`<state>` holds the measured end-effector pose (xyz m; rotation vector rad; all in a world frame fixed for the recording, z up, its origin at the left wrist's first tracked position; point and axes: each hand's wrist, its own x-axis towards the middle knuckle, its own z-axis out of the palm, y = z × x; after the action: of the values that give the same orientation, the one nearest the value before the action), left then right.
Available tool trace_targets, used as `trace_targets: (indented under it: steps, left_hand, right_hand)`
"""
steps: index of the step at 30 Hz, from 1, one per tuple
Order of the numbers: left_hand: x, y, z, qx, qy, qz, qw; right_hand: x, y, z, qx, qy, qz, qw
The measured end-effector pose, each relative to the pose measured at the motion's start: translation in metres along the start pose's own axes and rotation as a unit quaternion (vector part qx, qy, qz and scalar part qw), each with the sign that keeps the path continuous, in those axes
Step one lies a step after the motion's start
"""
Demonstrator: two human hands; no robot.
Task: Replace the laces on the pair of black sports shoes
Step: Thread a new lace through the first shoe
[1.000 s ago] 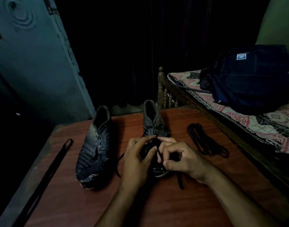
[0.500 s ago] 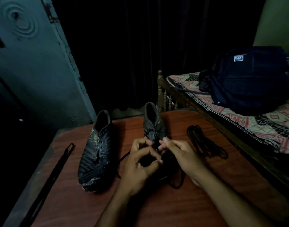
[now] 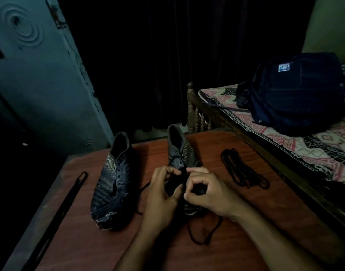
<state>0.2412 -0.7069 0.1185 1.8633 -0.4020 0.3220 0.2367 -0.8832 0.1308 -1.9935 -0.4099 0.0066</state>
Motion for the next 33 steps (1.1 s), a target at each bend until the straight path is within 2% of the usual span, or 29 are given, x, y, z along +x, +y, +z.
trace_targets:
  steps: [3, 6, 10, 13, 17, 19, 22, 25, 29, 33]
  left_hand:
    - [-0.001, 0.002, 0.003, 0.023, 0.017, 0.009, 1.000]
    - [0.000, 0.002, 0.003, 0.044, 0.028, 0.011, 0.999]
    - [0.000, 0.001, 0.002, 0.077, 0.042, 0.002, 0.996]
    - [-0.002, 0.002, 0.003, 0.081, 0.030, -0.005, 0.996]
    - [-0.002, 0.005, 0.005, 0.098, 0.030, -0.008, 0.995]
    - [-0.001, 0.005, 0.005, 0.120, 0.028, 0.003, 0.992]
    - [-0.001, 0.000, 0.006, 0.162, 0.005, 0.029, 0.986]
    - [-0.003, 0.000, 0.008, 0.184, -0.025, 0.036, 0.982]
    - [-0.003, 0.004, 0.007, 0.173, -0.026, 0.042, 0.984]
    - [-0.002, 0.005, 0.006, 0.135, -0.004, 0.032, 0.990]
  right_hand:
    - [0.000, -0.002, -0.002, 0.062, 0.039, -0.007, 0.997]
    - [0.004, -0.003, -0.009, 0.162, 0.160, -0.022, 0.973]
    - [0.009, -0.002, -0.017, 0.180, 0.342, 0.005, 0.922]
    - [0.010, 0.002, -0.020, 0.169, 0.398, 0.012, 0.902]
    - [0.011, 0.004, -0.018, 0.143, 0.393, 0.001, 0.908]
    - [0.010, 0.004, -0.015, 0.098, 0.346, -0.011, 0.933]
    - [0.007, 0.007, -0.004, -0.057, 0.249, -0.041, 0.966]
    - [0.005, 0.007, -0.001, -0.075, 0.198, -0.023, 0.977]
    - [0.006, 0.007, -0.005, -0.016, 0.209, 0.015, 0.978]
    - [0.010, 0.010, -0.013, 0.021, 0.297, 0.044, 0.954]
